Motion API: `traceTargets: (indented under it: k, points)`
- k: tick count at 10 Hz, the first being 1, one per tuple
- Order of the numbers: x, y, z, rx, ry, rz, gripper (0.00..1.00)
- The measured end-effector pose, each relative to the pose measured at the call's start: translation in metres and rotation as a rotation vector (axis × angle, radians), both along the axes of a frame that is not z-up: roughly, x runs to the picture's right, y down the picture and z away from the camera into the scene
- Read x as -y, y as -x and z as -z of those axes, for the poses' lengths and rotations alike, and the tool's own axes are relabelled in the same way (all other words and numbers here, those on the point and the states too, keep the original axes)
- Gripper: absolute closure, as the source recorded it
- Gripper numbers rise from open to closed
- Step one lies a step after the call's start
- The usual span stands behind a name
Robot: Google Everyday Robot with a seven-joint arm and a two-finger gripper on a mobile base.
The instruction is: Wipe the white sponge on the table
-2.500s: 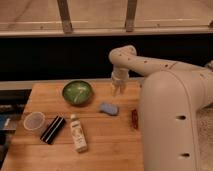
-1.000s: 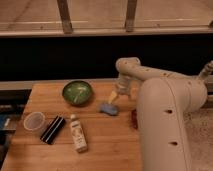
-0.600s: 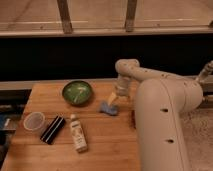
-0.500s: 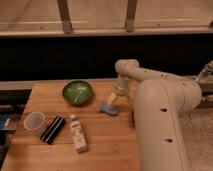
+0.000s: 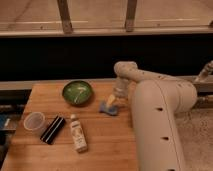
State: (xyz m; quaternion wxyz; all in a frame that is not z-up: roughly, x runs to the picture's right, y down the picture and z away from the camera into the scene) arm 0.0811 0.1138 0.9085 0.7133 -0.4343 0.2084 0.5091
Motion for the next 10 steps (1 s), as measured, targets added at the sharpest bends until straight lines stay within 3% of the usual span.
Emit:
traceTargets:
  k: [3, 8, 10]
  points:
    - [-0.003, 0.001, 0.003, 0.001, 0.003, -0.003, 0.4]
    - [-0.006, 0.012, 0.002, 0.027, 0.002, 0.006, 0.94]
    - [-0.006, 0.015, 0.001, 0.035, -0.001, 0.007, 1.0]
